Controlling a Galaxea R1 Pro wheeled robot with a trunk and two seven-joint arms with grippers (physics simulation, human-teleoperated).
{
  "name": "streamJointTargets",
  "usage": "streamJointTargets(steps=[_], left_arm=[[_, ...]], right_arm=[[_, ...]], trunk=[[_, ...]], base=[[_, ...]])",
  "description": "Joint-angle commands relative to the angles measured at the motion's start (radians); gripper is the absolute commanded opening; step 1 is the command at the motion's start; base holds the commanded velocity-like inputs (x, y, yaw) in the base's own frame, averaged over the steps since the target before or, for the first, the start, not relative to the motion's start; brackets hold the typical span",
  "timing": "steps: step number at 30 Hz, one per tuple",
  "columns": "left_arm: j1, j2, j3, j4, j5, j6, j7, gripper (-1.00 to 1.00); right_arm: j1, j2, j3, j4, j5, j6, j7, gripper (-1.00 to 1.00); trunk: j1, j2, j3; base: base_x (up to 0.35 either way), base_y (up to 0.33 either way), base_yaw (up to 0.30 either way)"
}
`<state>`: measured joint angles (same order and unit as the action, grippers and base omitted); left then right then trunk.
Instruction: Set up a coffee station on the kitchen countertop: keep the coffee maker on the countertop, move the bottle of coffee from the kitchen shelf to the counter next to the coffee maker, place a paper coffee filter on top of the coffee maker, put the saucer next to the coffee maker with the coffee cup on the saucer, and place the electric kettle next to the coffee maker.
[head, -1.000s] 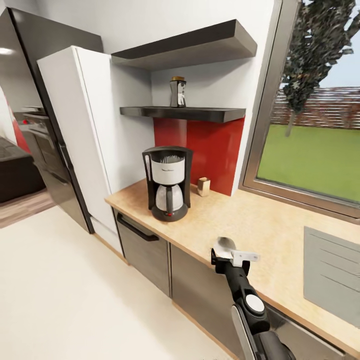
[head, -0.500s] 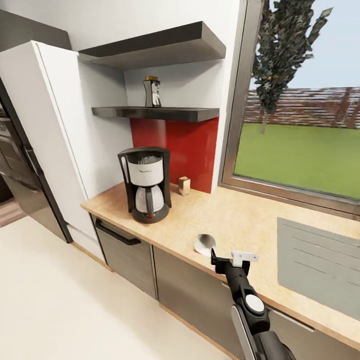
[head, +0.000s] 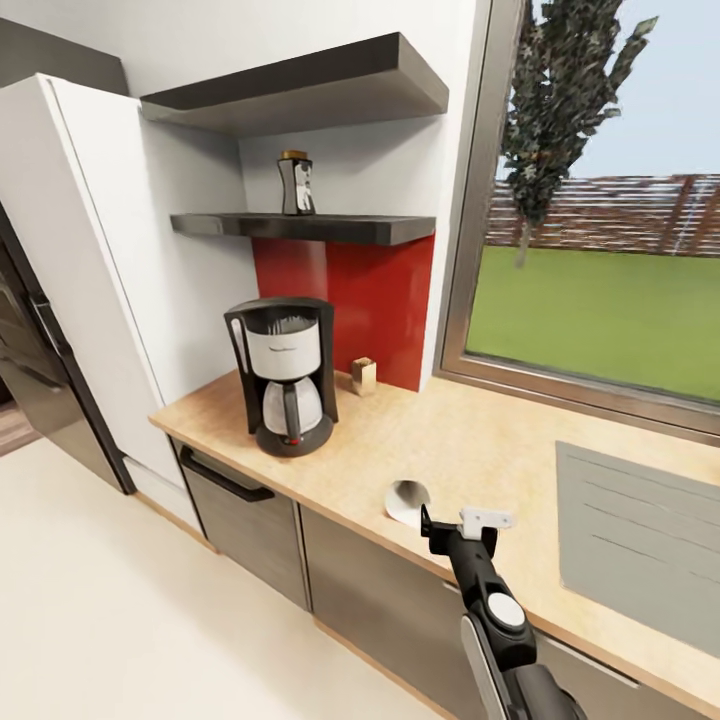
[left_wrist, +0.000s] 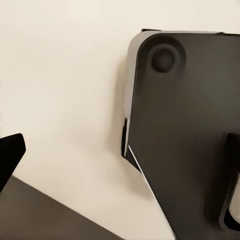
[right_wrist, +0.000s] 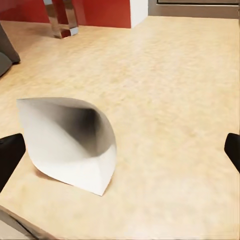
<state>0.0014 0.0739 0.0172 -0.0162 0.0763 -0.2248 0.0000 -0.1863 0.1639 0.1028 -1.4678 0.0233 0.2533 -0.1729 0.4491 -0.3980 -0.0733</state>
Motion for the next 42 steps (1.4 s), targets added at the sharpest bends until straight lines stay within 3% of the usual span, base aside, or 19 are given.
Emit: streamJointTargets(steps=[1, 15, 42], left_arm=[[0.0, 0.001, 0.0, -0.001, 0.008, -0.001, -0.001, 1.0], [0.0, 0.003, 0.0, 0.001, 0.008, -0.001, -0.002, 1.0], [0.0, 0.002, 0.0, 0.002, 0.008, -0.002, -0.002, 1.0]], right_arm=[[-0.001, -0.001, 0.001, 0.018, 0.003, 0.007, -0.006, 1.0], [-0.002, -0.055, -0.001, 0.06, 0.002, 0.007, -0.007, 1.0], [-0.002, -0.057, 0.001, 0.096, 0.0, 0.006, -0.006, 1.0]], trunk=[[0.001, -0.002, -0.002], [0.001, -0.002, -0.002], [0.001, -0.002, -0.002]], base=[[0.186, 0.0, 0.0], [0.242, 0.0, 0.0], [0.027, 0.0, 0.0]])
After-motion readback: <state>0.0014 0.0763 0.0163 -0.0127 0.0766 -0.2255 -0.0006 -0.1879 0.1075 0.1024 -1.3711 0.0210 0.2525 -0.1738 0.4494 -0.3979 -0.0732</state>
